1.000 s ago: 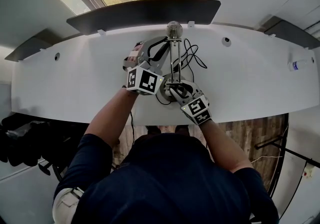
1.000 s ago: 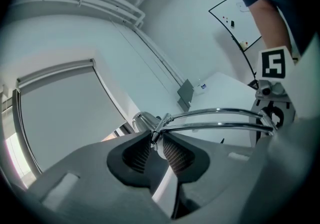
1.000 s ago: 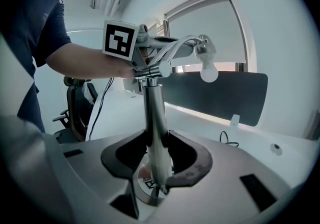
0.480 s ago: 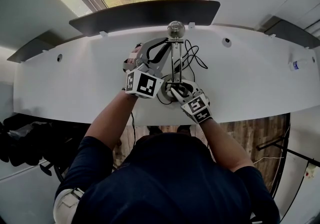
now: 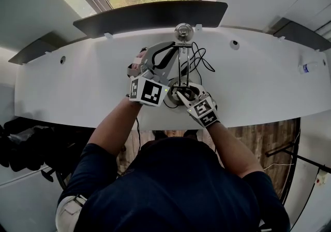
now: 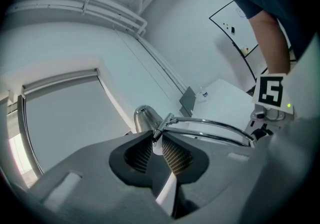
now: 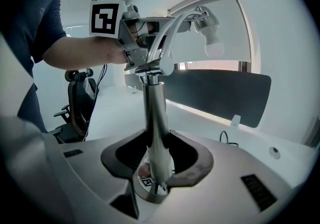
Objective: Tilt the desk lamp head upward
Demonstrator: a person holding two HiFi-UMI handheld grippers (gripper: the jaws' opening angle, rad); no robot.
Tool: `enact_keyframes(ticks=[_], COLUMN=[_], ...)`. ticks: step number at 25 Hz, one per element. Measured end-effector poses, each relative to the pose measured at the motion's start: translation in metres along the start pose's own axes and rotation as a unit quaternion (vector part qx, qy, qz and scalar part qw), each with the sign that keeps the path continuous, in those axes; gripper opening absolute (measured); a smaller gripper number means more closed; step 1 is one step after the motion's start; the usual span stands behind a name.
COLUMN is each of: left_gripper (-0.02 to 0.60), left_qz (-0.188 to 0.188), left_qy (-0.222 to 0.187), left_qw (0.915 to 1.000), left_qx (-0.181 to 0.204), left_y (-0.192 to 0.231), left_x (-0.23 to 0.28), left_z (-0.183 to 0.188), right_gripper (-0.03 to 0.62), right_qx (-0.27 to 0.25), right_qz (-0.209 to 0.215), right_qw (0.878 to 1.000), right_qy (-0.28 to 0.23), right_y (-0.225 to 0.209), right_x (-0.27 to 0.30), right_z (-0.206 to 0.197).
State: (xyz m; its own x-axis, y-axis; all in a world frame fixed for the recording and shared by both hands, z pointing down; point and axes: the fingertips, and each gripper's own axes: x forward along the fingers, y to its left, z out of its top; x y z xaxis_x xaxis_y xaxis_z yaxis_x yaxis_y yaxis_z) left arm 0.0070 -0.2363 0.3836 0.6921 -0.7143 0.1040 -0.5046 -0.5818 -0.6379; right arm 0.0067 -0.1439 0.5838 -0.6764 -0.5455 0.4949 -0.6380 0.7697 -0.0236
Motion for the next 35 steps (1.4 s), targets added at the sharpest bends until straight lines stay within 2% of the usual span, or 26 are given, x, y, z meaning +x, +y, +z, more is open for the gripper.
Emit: enact_keyframes(ticks=[15, 20, 27, 32, 35], left_gripper=[0.06, 0.06, 0.061, 0.061, 0.061], left_qz=[-0.001, 0.009, 0.008, 0.004, 0.008], left_qy=[-0.009, 0.008, 0.012, 0.018, 0.029], left_qw=[0.9999, 0.9999, 0.9999, 0.9996, 0.9995], left_qx=[-0.005, 0.0, 0.0, 0.02, 0.005], left_y=[0.003, 0.005, 0.004, 0.005, 0.009], left_x=[-0.014, -0.013, -0.012, -0.015, -0.024], left_z=[0.011, 0.004, 0.001, -0.001, -0.007], right_gripper=[0.141, 0.141, 0.144, 0.155, 0.163], right_qx=[-0.004, -0.008, -0.025, -0.053, -0.052], right_qz=[0.004, 0.007, -0.003, -0.012, -0.016], right_qw=[1.0, 0.999, 0.999, 0.998, 0.999], right_qy=[0.028, 0.03, 0.029, 0.02, 0.006], right_y=[0.0, -0.001, -0.002, -0.001, -0.001], right_x=[0.008, 0.009, 0.01, 0.008, 0.003], right_z=[-0.002, -0.003, -0.003, 0.002, 0.011])
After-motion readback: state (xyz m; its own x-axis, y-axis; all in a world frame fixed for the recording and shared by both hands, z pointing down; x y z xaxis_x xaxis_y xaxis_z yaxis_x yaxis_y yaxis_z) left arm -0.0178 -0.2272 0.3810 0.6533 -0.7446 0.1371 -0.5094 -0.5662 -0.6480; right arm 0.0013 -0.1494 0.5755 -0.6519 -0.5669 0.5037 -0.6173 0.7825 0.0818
